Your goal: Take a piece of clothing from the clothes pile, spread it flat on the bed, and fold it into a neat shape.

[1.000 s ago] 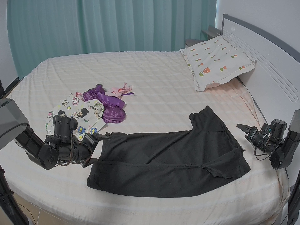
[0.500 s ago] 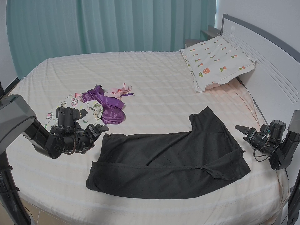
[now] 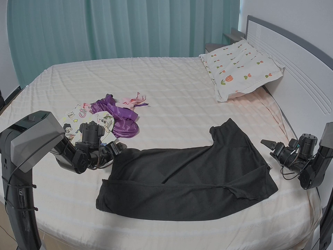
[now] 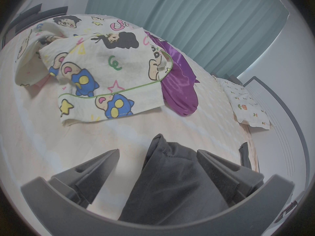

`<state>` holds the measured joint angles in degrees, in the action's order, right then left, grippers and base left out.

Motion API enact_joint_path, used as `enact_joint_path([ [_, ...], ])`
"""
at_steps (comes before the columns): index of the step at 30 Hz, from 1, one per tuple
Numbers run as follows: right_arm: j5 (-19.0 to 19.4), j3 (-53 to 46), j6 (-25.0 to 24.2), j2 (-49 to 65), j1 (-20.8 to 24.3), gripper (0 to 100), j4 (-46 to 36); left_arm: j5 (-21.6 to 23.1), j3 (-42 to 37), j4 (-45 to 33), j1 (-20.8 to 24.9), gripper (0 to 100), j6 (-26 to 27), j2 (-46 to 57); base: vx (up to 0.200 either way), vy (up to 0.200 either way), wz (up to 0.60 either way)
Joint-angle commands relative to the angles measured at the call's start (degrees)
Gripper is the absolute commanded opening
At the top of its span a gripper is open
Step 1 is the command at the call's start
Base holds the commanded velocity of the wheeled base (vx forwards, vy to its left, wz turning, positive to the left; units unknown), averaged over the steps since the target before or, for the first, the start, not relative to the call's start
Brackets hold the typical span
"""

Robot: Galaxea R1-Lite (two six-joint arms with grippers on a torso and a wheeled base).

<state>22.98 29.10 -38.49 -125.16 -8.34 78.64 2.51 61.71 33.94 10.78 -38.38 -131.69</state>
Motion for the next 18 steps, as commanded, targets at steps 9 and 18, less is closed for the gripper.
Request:
enact_joint_path([
  [9,0.05,-0.01,-0.01,-0.43,-0.01,100,0.02,-0.05,6.58,-0.1,0.65,100,-1.35,-4.27,0.0,0.0,0.0],
  [18,0.05,-0.01,-0.01,-0.61,-0.01,100,0.02,-0.75,7.81,-0.01,0.3,0,-3.37,-4.45,0.0,0.0,0.0],
])
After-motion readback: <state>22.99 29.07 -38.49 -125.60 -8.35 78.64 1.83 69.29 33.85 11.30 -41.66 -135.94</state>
